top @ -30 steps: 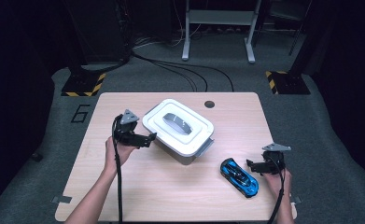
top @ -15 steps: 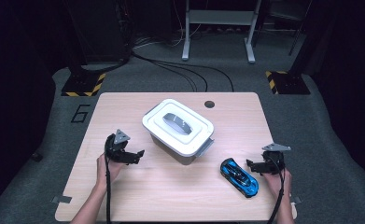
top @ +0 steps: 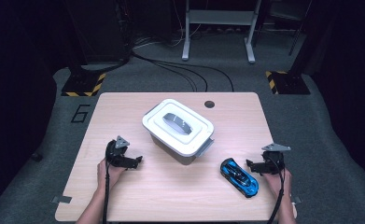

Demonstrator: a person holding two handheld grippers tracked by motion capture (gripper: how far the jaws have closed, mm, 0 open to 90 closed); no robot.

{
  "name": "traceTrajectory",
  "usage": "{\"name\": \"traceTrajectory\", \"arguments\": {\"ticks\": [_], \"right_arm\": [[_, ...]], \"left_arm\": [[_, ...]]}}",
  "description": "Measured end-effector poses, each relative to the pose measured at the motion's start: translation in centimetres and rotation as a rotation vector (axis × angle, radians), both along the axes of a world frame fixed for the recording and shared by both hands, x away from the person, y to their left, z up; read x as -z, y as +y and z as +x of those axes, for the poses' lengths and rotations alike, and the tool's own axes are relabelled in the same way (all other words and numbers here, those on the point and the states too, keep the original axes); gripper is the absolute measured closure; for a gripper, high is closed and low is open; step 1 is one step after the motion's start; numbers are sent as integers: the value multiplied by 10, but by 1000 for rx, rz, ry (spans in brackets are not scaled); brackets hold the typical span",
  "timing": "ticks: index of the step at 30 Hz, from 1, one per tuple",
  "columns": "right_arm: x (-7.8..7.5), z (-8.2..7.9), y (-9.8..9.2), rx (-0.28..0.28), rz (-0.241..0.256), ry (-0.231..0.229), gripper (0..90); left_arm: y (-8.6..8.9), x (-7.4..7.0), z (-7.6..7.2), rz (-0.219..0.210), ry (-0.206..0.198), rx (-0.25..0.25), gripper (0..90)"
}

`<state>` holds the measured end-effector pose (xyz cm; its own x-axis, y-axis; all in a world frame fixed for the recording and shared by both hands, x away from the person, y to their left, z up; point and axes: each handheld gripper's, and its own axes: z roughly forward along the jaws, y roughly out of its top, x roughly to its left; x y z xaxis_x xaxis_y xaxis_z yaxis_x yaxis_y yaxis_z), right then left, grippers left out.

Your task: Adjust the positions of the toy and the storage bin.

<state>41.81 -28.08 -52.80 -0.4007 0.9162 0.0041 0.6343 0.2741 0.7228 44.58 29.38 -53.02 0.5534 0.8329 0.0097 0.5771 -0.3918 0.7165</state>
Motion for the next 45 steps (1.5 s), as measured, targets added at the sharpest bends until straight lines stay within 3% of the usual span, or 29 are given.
{"name": "traceTrajectory", "arguments": {"ticks": [2, 6, 8, 12, 16, 24, 34, 40, 45], "right_arm": [[-1, -1, 0, -4, 5, 7, 42], [-3, -3, -2, 3, 28, 34, 29], [-8, -5, -4, 2, 24, 16, 33], [-26, -8, -2, 3, 39, 0, 31], [-48, -8, 7, -22, 31, -24, 30], [-91, -3, 44, -90, 18, -59, 27], [-135, 4, 95, -204, 29, -87, 17], [-157, 10, 129, -277, 19, -109, 11], [-166, 17, 159, -344, -11, -112, 38]], "left_arm": [[0, -1, 0, -3, 10, -5, 0], [0, 1, 0, -6, -7, -15, 0], [-1, 1, 0, -9, -3, -15, 0], [0, 0, 0, -6, 4, -11, 0], [0, 0, 0, -11, 8, -41, 1], [1, -1, 1, -2, 12, -42, 4], [0, 0, 2, -12, 1, -52, 5], [0, 0, 2, -13, 2, -52, 5], [0, 0, 2, -13, 3, -52, 5]]}}
